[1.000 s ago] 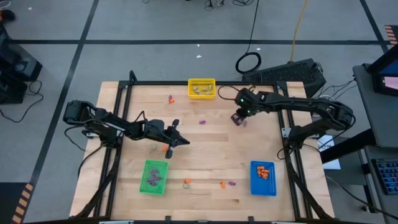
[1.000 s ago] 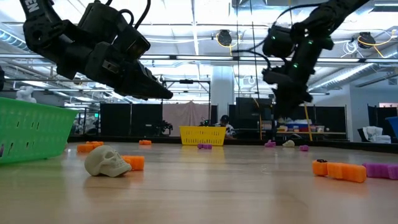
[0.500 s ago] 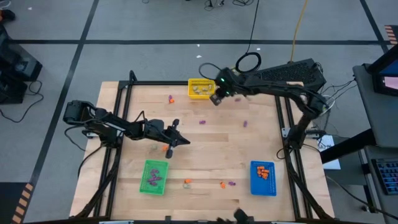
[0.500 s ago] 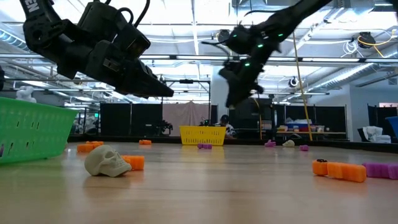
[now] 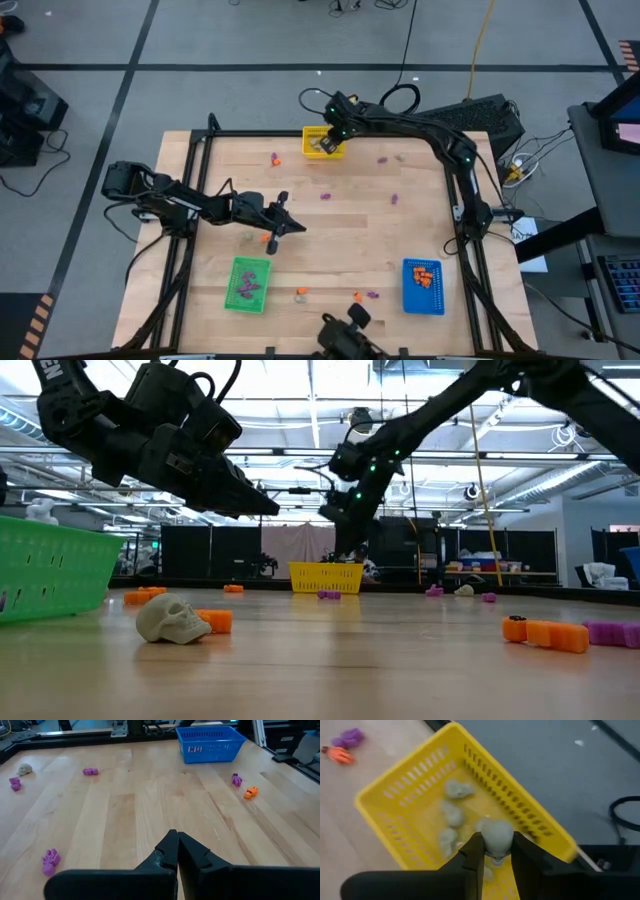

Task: Sort Halloween decoration
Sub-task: Put the gray skull toy into the yellow bin, then put the orange skeleton toy into the blue bin

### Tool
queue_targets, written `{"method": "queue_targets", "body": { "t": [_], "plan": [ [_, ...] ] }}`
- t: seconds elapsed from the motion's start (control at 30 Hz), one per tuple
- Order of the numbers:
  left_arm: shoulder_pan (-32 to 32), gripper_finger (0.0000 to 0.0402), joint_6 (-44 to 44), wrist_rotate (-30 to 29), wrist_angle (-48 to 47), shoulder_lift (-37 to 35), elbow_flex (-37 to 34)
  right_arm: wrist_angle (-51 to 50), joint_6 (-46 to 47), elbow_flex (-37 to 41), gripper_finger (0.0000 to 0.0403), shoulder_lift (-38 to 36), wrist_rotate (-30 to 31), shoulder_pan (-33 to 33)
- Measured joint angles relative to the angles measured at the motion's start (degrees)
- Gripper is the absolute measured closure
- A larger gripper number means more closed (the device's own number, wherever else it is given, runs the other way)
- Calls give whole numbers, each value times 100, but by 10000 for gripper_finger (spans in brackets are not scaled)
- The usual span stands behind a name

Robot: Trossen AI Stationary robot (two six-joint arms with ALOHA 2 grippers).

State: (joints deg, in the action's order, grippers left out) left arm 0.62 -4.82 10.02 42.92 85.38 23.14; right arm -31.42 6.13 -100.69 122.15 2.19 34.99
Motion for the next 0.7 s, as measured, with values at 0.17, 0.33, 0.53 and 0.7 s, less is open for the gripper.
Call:
{"method": "queue_targets", "body": {
  "t": [0.17, 0.33, 0.53, 0.7],
  "plan": [
    [0, 393, 0, 0, 54, 0, 0, 132, 0, -154, 341, 263, -402, 49],
    [0, 393, 109, 0, -69, 0, 0, 101, -93, -157, 319, 326, -380, 62],
    [0, 393, 145, 0, -36, 0, 0, 94, -168, -157, 264, 218, -390, 49],
    [0, 393, 106, 0, -38, 0, 0, 78, -173, -157, 268, -53, -380, 37]
  ]
}}
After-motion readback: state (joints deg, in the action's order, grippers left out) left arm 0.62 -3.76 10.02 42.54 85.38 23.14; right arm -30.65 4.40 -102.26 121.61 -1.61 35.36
